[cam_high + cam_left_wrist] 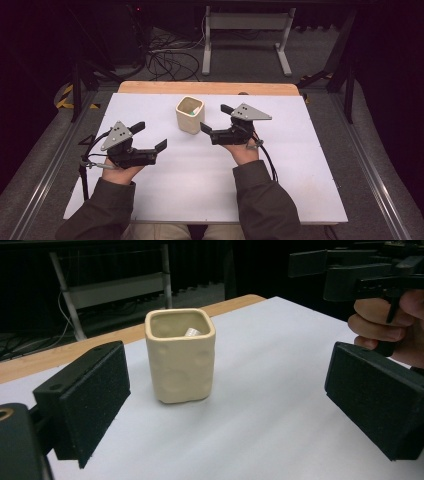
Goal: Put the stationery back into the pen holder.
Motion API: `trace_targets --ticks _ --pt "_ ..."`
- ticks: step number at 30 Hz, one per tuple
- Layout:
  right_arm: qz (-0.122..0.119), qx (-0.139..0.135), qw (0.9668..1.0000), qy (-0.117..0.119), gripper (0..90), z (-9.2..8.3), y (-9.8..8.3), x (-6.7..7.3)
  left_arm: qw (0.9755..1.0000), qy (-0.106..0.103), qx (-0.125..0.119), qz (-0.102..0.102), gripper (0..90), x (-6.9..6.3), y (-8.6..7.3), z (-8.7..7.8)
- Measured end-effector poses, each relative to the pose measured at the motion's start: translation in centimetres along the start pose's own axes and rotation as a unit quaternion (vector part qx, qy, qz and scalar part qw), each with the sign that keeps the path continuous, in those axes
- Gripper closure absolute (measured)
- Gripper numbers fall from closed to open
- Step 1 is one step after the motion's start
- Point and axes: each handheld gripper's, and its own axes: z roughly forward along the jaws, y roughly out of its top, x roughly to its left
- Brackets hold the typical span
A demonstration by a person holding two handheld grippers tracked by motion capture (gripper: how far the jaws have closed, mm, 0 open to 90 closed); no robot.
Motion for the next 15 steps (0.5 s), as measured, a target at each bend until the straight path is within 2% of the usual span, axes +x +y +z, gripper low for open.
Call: trace_targets --ticks 11,15 --pt "0.003 0.001 1.0000 -0.003 1.3 -1.9 -0.3 0.0 1.0000 -0.001 0.002 0.006 4.9 -0.1 0.1 -0.2" --pt "0.012 0.001 0.9999 -0.006 0.8 -2.9 -0.7 -0.3 1.0000 0.001 0.001 0.007 4.9 0.0 0.1 -0.3"
